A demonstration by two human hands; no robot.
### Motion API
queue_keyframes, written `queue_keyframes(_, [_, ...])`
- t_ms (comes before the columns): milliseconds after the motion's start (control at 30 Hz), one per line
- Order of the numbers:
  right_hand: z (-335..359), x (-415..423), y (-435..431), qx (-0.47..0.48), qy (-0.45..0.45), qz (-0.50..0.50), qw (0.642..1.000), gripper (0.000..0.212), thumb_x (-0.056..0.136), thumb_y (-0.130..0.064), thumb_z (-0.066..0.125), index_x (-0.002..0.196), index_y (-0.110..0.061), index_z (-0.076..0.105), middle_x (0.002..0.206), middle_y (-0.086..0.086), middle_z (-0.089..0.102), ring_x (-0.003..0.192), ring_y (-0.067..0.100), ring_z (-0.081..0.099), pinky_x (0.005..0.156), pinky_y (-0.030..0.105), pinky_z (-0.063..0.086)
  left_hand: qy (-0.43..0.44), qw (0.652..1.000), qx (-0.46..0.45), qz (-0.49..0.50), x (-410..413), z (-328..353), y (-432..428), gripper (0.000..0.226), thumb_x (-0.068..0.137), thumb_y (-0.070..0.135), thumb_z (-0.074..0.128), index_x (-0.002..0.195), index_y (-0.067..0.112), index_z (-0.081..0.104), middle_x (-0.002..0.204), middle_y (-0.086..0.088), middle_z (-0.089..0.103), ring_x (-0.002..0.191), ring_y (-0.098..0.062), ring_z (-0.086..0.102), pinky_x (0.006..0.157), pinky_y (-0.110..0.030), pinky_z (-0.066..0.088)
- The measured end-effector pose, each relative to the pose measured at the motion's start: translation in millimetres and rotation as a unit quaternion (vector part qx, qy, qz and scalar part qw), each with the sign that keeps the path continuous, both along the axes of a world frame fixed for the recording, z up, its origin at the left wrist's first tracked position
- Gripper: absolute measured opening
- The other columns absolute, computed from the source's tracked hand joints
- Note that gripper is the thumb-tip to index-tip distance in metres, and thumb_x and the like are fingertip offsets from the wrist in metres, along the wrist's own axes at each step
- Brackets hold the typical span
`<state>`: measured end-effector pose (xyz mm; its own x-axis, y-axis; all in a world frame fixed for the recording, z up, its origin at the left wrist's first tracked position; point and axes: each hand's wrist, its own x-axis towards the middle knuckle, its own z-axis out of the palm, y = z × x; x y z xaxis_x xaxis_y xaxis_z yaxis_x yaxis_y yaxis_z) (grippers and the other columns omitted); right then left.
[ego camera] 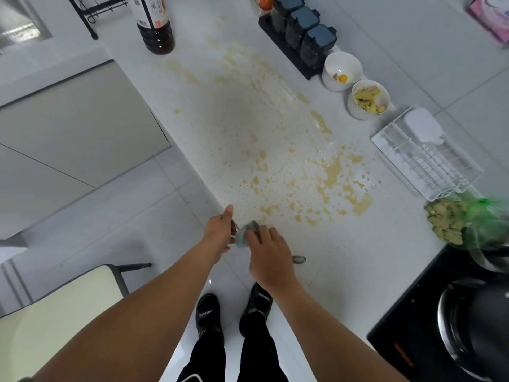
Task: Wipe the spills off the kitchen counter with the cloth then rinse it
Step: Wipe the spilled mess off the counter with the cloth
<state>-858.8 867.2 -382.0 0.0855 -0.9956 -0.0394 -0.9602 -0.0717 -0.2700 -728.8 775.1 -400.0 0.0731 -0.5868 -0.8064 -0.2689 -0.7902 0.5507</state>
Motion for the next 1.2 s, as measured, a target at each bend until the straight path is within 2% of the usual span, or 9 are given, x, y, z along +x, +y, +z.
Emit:
queue_keyframes(133, [-1, -4, -2, -0.007, -0.063, -0.137, 0.989, 0.038, 0.076, -0.005, 0.066, 0.113, -0.013, 0.061, 0.1, 0.008, 0.06, 0.087, 0.025, 0.057, 0.066, 0.033, 0.054, -0.004, 1.0, -0.002, -0.01, 3, 0, -1, 0.059, 0.1, 0.064, 0.04, 0.082, 0.011, 0.059, 0.08, -0.004, 0.065, 0.069, -0.021, 0.06, 0.057, -0.03, 0.043])
queue_keyframes(267, [1, -27, 10, 0.006, -0.002, 0.079, 0.997, 0.037, 0.082, -0.016, 0.053, 0.119, -0.019, 0.056, 0.105, 0.005, 0.057, 0.09, 0.025, 0.054, 0.069, 0.035, 0.053, -0.034, 0.997, -0.065, -0.029, 1, 2, -1, 0.054, 0.102, 0.055, 0.045, 0.078, 0.008, 0.057, 0.078, -0.009, 0.063, 0.069, -0.025, 0.06, 0.056, -0.035, 0.047])
queue_keyframes(367, [3, -97, 20, -0.008, -0.045, -0.089, 0.995, 0.039, 0.081, -0.006, 0.066, 0.12, -0.009, 0.064, 0.107, 0.012, 0.06, 0.096, 0.033, 0.058, 0.065, 0.039, 0.056, -0.099, 0.987, -0.119, -0.041, 2, 4, -7, 0.045, 0.101, 0.045, 0.054, 0.077, 0.007, 0.055, 0.08, -0.014, 0.064, 0.08, -0.034, 0.067, 0.074, -0.047, 0.055])
queue_keyframes(467, [7, -182, 34, 0.03, -0.028, -0.27, 0.962, 0.036, 0.087, -0.006, 0.06, 0.122, -0.009, 0.063, 0.115, 0.015, 0.057, 0.107, 0.037, 0.053, 0.079, 0.047, 0.053, -0.103, 0.99, -0.097, -0.01, -2, 6, -18, 0.051, 0.101, 0.053, 0.047, 0.082, 0.007, 0.06, 0.087, -0.016, 0.07, 0.081, -0.035, 0.069, 0.079, -0.048, 0.057])
queue_keyframes(600, [9, -274, 26, 0.04, -0.035, -0.445, 0.894, 0.034, 0.085, -0.009, 0.055, 0.119, -0.008, 0.057, 0.106, 0.02, 0.054, 0.098, 0.043, 0.053, 0.085, 0.046, 0.047, -0.135, 0.988, -0.064, 0.045, -7, 3, -39, 0.078, 0.097, 0.07, 0.027, 0.121, 0.003, 0.061, 0.116, -0.023, 0.068, 0.104, -0.042, 0.066, 0.096, -0.054, 0.053])
queue_keyframes(700, [9, -314, -8, 0.041, -0.034, -0.484, 0.873, 0.038, 0.084, -0.009, 0.056, 0.122, -0.007, 0.056, 0.113, 0.024, 0.054, 0.101, 0.044, 0.054, 0.085, 0.045, 0.046, -0.147, 0.983, -0.057, 0.093, -17, -3, -46, 0.083, 0.098, 0.07, 0.026, 0.14, 0.002, 0.048, 0.131, -0.025, 0.06, 0.115, -0.044, 0.061, 0.101, -0.056, 0.049])
queue_keyframes(900, [13, -322, -71, 0.027, -0.004, -0.358, 0.933, 0.033, 0.087, -0.015, 0.053, 0.119, -0.01, 0.055, 0.117, 0.02, 0.055, 0.107, 0.041, 0.053, 0.084, 0.048, 0.051, -0.178, 0.972, -0.071, 0.137, -31, -3, -39, 0.08, 0.099, 0.069, 0.026, 0.118, -0.002, 0.058, 0.114, -0.028, 0.064, 0.102, -0.047, 0.062, 0.092, -0.059, 0.053])
queue_keyframes(1067, [7, -318, -89, -0.021, -0.076, -0.441, 0.894, 0.032, 0.087, -0.015, 0.055, 0.117, -0.016, 0.064, 0.116, 0.014, 0.058, 0.105, 0.037, 0.057, 0.085, 0.044, 0.052, -0.18, 0.973, -0.076, 0.12, -28, 0, -36, 0.079, 0.096, 0.073, 0.026, 0.1, 0.001, 0.057, 0.099, -0.03, 0.064, 0.085, -0.048, 0.064, 0.08, -0.057, 0.055])
queue_keyframes(1200, [-3, -309, -68, -0.039, -0.068, -0.343, 0.936, 0.039, 0.09, -0.012, 0.057, 0.13, -0.013, 0.059, 0.114, 0.016, 0.054, 0.106, 0.037, 0.051, 0.082, 0.042, 0.049, -0.178, 0.973, -0.084, 0.12, -28, 0, -35, 0.072, 0.095, 0.074, 0.026, 0.085, 0.008, 0.052, 0.092, -0.023, 0.063, 0.068, -0.035, 0.055, 0.066, -0.046, 0.05])
